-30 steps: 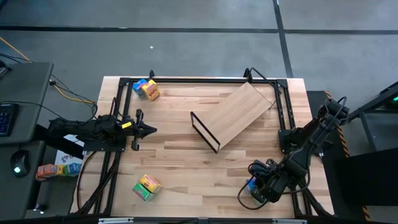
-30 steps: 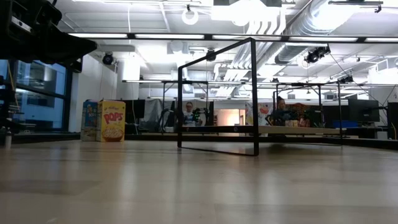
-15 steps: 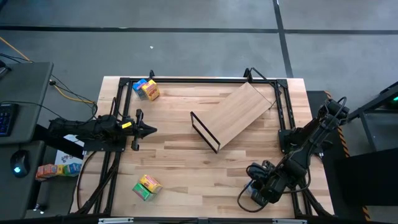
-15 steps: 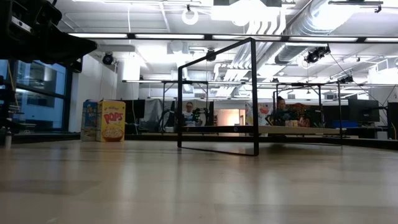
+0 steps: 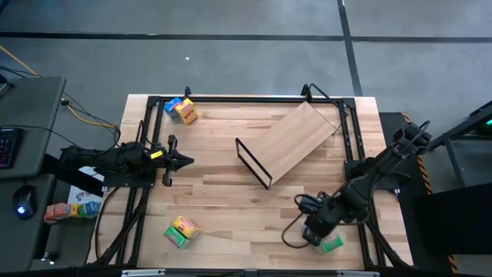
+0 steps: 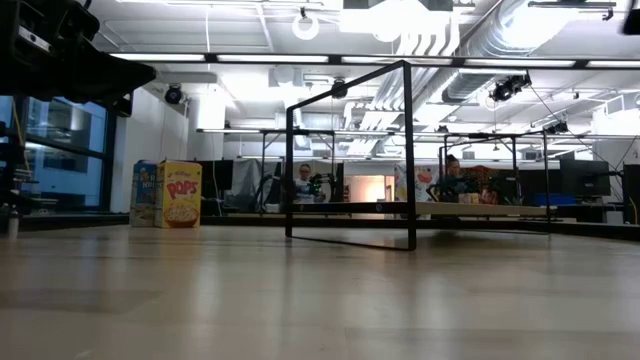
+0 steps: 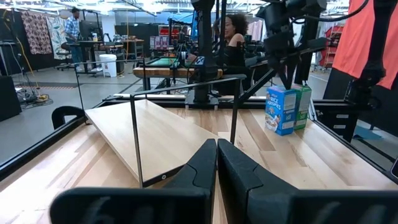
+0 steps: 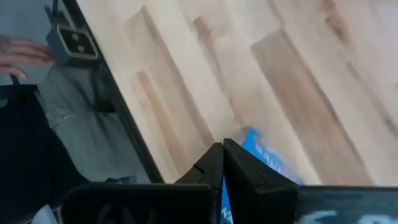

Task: Stack cereal on shelf
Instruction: Put the bottom blue cereal box on the shelf

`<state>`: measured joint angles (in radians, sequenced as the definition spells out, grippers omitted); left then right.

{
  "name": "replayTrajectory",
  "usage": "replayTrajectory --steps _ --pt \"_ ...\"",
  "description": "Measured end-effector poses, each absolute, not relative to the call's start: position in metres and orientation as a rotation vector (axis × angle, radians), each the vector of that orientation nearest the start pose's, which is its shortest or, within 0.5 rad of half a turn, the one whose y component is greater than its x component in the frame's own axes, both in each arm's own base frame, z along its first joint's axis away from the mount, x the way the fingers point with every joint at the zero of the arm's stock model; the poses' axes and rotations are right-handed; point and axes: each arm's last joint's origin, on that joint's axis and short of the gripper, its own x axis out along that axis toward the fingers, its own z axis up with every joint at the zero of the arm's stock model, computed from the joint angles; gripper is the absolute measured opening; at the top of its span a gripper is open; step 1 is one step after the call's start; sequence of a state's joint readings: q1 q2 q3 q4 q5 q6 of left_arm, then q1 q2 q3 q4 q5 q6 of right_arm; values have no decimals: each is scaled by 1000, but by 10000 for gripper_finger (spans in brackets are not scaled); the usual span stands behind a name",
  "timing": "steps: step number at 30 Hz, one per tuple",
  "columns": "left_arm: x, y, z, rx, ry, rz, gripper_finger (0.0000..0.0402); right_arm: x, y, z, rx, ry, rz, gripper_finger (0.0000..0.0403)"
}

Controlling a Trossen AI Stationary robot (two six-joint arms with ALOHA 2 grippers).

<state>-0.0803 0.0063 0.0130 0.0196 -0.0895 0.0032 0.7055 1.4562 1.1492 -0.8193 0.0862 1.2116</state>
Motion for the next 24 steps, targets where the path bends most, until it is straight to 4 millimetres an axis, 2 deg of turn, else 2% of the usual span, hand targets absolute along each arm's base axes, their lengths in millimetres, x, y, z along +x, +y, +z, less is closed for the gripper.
replayTrajectory --steps 4,9,15,18,24 --pt "97 -5 169 1 -26 9 8 230 173 275 593 1123 -113 43" --pt "97 -5 169 1 -26 9 8 240 171 295 514 993 -67 109" --pt "97 -5 169 1 -27 9 8 241 176 300 440 953 15 187" --pt "97 -5 169 1 -26 9 8 241 179 301 423 934 29 204" --pt "97 -5 169 1 -26 9 8 246 178 304 443 898 56 209"
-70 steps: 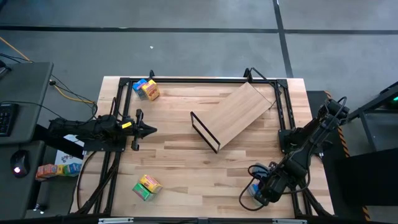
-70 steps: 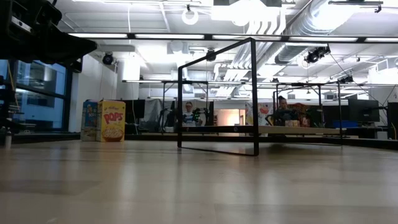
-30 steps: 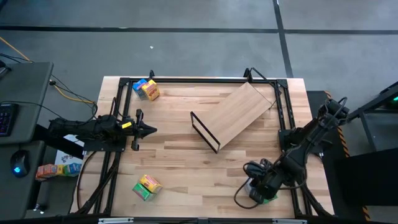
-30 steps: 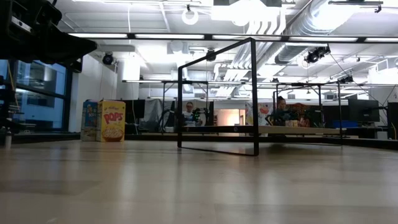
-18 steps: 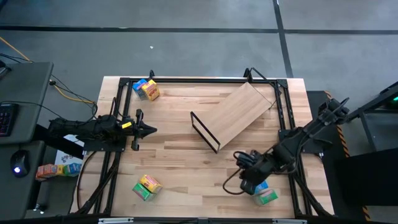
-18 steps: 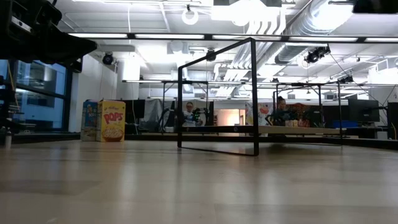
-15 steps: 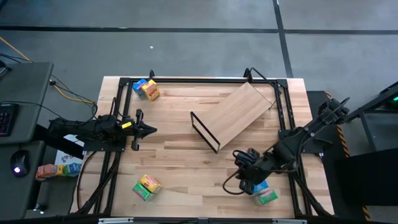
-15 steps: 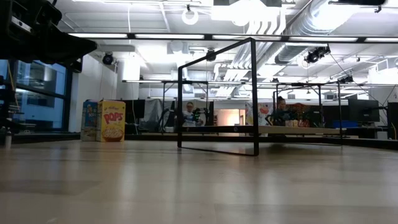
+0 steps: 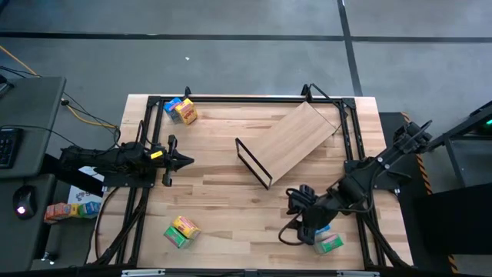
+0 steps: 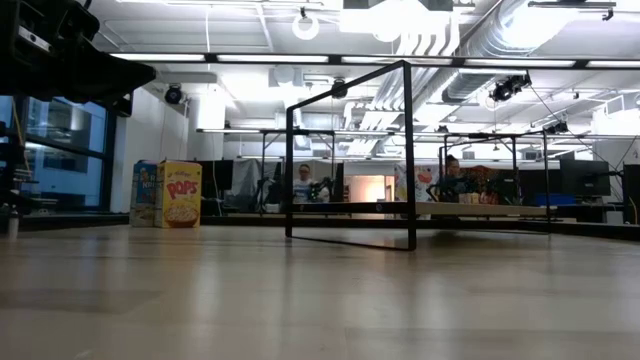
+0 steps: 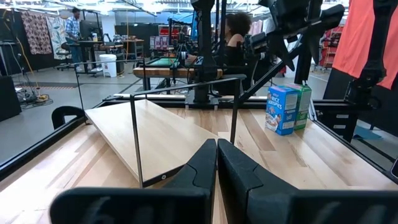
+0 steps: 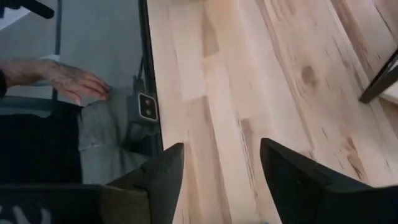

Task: Stack cereal on shelf
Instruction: Put the bottom blue cereal box on the shelf

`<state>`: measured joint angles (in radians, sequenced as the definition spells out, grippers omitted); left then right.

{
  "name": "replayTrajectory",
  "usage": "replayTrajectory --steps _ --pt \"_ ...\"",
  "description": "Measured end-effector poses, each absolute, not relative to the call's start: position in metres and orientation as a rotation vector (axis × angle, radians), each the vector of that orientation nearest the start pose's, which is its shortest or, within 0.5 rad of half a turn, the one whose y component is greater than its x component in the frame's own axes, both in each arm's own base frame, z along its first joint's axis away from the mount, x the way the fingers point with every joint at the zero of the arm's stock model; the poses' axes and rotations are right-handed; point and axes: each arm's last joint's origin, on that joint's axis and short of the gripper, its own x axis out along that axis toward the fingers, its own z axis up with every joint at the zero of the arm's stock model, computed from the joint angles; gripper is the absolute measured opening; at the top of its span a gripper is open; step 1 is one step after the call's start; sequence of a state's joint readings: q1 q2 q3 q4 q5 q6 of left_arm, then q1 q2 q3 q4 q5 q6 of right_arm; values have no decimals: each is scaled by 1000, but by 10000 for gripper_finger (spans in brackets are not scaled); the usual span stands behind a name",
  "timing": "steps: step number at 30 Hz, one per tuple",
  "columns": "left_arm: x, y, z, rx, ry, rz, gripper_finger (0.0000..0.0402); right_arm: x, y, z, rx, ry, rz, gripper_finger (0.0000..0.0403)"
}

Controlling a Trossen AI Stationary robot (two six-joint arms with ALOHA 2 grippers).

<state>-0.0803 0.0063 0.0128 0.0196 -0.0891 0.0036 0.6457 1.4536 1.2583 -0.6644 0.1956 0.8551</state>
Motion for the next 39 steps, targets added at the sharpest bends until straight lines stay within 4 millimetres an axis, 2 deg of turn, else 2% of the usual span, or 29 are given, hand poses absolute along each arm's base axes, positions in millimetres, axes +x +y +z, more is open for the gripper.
replayTrajectory --steps 5,9,12,15,19,25,32,39 --pt "97 -5 169 1 -26 9 8 247 184 314 519 939 157 209" --pt "97 -5 169 1 -27 9 8 237 200 326 407 875 222 209" --pt "97 -5 169 1 -27 9 8 226 206 330 326 878 201 209" --pt "97 -5 169 1 -27 9 8 212 207 320 213 968 128 209" --pt "97 -5 169 1 -26 9 8 200 213 307 82 1073 122 209" --pt "97 -5 169 1 -27 9 8 203 226 293 5 1110 167 209" --pt "97 -5 169 1 -26 9 8 206 232 268 -110 1244 155 209" --pt "97 -5 169 1 -26 9 8 208 236 260 -119 1284 168 209"
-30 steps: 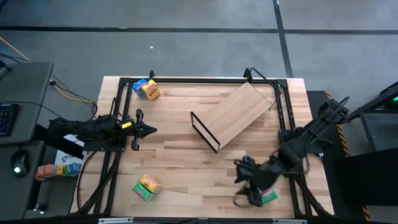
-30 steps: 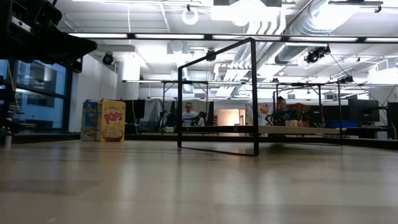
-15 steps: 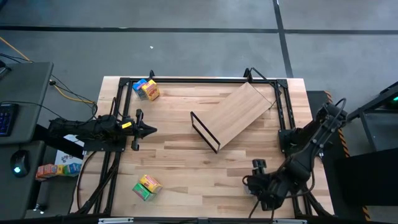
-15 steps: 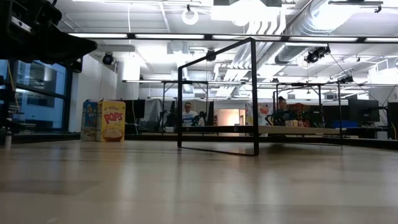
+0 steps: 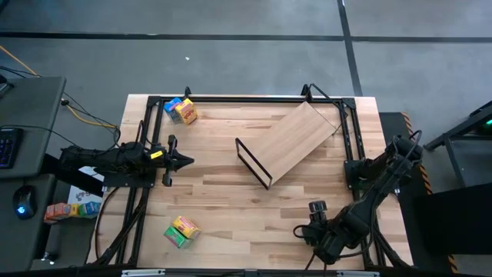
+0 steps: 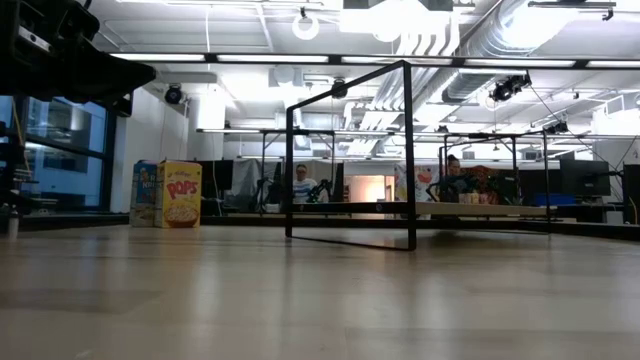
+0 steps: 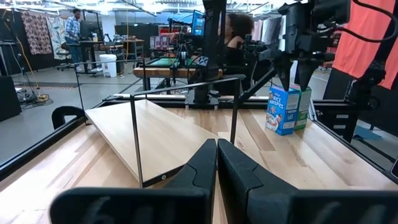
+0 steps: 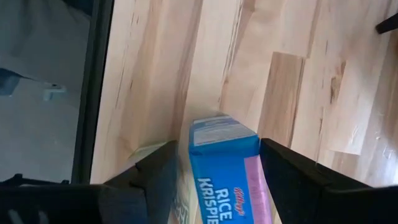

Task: Stack cereal on shelf
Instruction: Put the bottom blue cereal box on the shelf

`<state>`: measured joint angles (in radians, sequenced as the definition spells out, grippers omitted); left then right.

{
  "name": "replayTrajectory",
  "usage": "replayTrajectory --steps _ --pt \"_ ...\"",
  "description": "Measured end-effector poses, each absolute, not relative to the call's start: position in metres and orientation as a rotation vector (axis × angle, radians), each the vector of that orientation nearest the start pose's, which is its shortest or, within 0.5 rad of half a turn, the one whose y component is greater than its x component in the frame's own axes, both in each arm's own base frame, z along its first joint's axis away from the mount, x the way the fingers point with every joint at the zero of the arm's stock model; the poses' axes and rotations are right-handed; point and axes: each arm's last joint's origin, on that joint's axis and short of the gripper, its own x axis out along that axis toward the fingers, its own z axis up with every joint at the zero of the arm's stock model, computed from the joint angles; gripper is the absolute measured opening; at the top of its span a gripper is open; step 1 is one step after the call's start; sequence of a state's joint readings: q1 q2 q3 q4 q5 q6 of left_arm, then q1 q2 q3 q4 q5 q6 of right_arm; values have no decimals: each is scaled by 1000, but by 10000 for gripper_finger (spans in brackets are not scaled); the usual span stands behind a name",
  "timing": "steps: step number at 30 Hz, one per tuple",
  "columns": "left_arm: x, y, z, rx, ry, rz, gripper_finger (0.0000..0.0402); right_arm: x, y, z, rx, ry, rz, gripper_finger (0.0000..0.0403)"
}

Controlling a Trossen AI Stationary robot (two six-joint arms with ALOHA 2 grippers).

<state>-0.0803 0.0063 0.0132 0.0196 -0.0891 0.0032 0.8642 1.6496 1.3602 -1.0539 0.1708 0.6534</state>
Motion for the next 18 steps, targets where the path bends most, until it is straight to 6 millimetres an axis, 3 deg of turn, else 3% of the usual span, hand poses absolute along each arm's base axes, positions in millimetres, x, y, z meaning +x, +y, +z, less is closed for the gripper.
replayTrajectory --steps 18 --pt "97 -5 169 1 -26 9 8 206 234 260 -122 1304 142 209"
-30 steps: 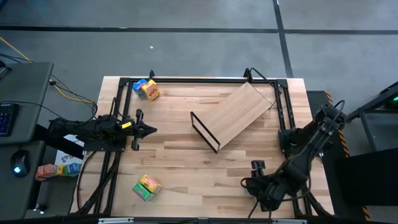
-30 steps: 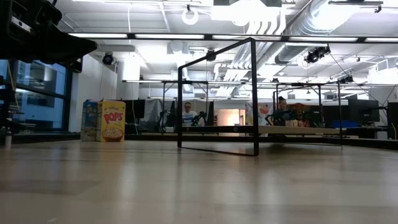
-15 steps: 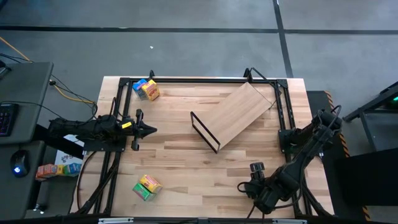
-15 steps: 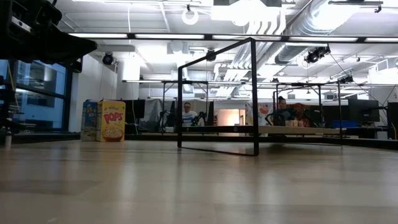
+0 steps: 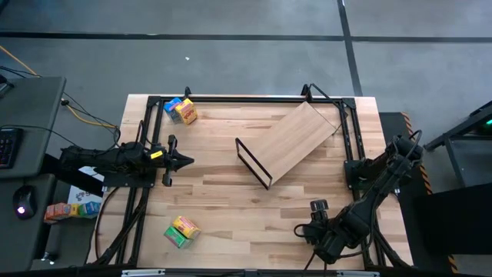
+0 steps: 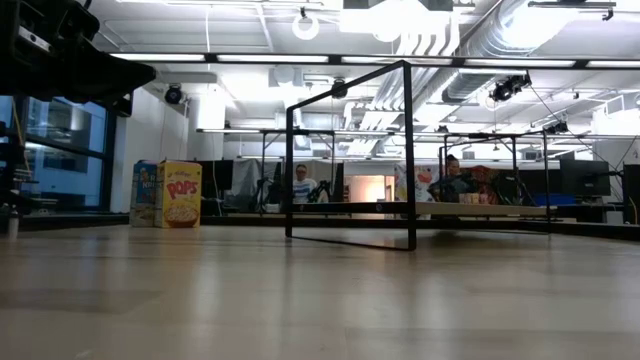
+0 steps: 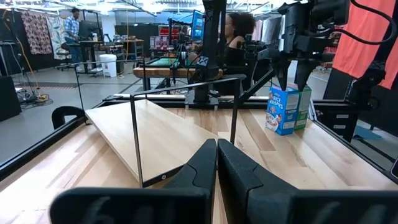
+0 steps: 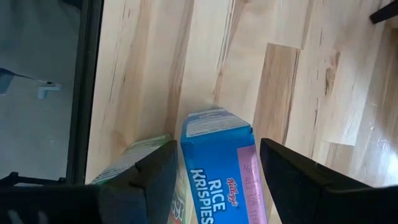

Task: Stack cereal on shelf
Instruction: Put the bottom blue cereal box on the shelf

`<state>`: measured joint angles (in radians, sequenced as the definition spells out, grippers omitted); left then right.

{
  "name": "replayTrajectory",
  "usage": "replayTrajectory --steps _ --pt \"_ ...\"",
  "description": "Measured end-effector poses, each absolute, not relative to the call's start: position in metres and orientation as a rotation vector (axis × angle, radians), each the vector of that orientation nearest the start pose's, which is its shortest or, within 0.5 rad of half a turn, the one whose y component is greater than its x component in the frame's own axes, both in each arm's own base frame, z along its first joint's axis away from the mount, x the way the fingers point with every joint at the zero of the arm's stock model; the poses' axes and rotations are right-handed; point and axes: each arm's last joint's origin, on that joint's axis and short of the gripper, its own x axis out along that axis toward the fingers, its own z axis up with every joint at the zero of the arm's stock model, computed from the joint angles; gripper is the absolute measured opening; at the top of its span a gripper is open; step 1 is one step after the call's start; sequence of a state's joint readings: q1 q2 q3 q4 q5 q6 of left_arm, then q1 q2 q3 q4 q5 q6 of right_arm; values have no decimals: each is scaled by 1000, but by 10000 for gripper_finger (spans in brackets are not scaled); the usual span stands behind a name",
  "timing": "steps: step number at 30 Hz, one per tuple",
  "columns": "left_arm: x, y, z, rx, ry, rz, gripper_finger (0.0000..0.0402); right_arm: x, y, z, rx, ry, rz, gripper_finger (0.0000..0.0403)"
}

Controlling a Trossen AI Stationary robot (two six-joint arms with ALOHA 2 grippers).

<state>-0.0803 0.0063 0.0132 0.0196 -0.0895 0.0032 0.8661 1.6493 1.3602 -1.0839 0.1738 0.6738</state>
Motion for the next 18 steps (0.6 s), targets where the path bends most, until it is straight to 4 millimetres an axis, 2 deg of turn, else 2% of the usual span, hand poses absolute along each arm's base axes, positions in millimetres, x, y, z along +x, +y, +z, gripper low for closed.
replayTrajectory --steps 6,18 --pt "97 -5 169 1 -26 9 8 205 234 259 -129 1310 135 209" --pt "97 -5 169 1 -26 9 8 208 238 244 -161 1389 122 209"
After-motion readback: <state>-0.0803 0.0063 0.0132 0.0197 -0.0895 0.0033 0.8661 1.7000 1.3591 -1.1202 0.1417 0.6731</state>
